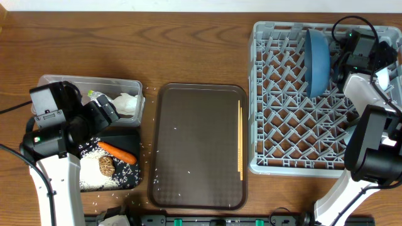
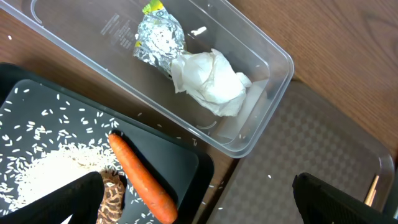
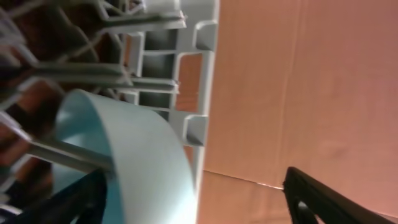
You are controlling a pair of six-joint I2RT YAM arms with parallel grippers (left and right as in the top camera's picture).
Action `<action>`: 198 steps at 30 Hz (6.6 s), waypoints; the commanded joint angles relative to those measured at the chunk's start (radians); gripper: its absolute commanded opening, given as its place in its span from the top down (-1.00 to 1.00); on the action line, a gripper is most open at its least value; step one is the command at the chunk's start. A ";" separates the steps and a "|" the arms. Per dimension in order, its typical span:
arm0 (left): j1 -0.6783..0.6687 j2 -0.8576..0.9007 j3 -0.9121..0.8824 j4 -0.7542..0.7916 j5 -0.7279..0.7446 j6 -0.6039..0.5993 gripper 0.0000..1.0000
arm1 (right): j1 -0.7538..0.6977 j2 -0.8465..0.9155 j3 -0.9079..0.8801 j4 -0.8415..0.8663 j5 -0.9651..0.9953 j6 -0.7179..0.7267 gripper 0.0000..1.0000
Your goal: Sort waste into correct bins and load items into the dishwasher rack
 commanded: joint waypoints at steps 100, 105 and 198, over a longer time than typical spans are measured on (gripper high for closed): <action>0.003 0.004 0.021 -0.003 -0.013 0.016 -0.96 | 0.936 -0.008 0.068 -1.013 -0.650 1.774 0.60; 0.003 0.004 0.021 -0.003 -0.013 0.016 -0.96 | 0.906 0.042 0.068 -1.050 -0.682 1.774 0.58; 0.003 0.004 0.021 -0.003 -0.013 0.016 -0.96 | 0.903 -0.308 0.030 -0.986 -0.687 1.478 0.42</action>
